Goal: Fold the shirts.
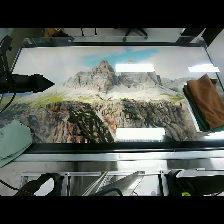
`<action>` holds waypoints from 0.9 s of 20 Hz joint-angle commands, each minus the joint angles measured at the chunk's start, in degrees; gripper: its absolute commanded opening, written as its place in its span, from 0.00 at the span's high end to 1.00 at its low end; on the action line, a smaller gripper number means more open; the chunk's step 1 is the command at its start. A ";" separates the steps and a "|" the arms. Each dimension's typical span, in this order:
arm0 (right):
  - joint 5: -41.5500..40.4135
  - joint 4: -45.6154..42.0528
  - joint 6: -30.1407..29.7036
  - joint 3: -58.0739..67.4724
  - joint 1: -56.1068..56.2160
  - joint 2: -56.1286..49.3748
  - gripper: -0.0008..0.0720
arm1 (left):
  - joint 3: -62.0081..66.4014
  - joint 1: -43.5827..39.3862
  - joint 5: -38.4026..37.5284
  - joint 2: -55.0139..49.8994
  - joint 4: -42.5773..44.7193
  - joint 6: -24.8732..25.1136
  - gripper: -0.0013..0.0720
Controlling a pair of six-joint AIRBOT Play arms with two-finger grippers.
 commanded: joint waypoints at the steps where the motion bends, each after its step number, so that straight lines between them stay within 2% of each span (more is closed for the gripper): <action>1: -2.80 6.97 1.05 3.76 0.96 0.00 0.29 | 0.00 -0.04 0.07 -0.04 -0.24 -0.07 0.96; 3: -5.79 17.00 -2.03 4.50 2.40 1.05 0.79 | 0.52 -0.02 0.11 -0.04 -0.44 -0.07 0.96; 4: -6.62 20.37 -3.15 4.50 3.67 1.55 0.91 | 1.14 -0.02 0.00 -0.02 -0.44 -0.09 0.96; 5: -6.82 21.57 -3.39 4.50 5.44 2.16 0.96 | 2.03 -0.02 -0.13 0.00 -0.44 -0.15 0.96; 8: -4.70 21.53 -5.92 1.66 13.00 5.60 0.96 | -0.04 -0.04 -1.20 2.82 -0.46 -2.86 0.96; 12: -5.84 18.49 -7.85 -17.05 27.82 17.94 0.96 | -22.14 -1.55 -0.48 15.93 -0.33 -3.72 0.96; 14: -10.99 18.49 -8.33 -32.87 38.38 26.27 0.96 | -34.75 -4.35 0.92 22.88 -0.44 -4.22 0.96; 16: -17.66 18.53 -8.50 -46.47 49.24 32.50 0.96 | -44.37 -8.11 2.99 28.61 -0.44 -6.82 0.96; 18: -24.04 18.53 -8.46 -55.15 58.82 35.63 0.96 | -50.07 -11.98 3.61 32.83 -0.37 -9.20 0.96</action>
